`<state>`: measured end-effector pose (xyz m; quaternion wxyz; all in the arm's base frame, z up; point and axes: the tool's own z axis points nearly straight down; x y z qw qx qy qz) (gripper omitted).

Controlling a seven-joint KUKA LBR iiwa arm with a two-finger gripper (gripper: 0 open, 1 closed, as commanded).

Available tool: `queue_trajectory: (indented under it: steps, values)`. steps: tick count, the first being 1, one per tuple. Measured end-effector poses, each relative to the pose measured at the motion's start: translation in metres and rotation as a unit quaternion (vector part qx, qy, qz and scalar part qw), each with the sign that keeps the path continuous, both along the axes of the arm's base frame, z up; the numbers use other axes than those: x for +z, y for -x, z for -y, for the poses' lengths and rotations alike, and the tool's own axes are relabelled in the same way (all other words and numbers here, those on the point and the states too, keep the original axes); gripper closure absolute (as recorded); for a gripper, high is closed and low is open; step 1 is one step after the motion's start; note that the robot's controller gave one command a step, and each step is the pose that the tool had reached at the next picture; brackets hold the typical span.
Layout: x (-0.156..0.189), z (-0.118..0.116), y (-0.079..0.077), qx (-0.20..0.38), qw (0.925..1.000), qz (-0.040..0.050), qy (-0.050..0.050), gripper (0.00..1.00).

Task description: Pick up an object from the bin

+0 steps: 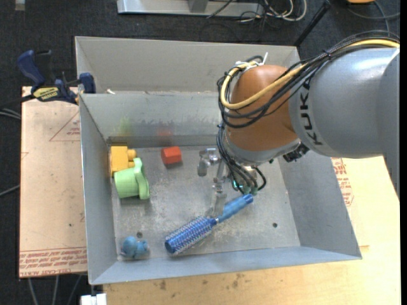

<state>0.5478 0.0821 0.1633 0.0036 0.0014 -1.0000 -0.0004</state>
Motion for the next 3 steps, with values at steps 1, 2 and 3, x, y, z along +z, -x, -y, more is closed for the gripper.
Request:
queue_trajectory:
  steps: [1, 2, 3]
  values:
    - [-0.075, 0.023, 0.054, 0.165, 0.9863, 0.0003, -0.001, 0.00]
    - [-0.074, 0.022, 0.052, 0.165, 0.9863, 0.0029, -0.001, 1.00]
    - [0.053, 0.009, 0.051, 0.171, 0.9853, 0.0083, -0.001, 1.00]
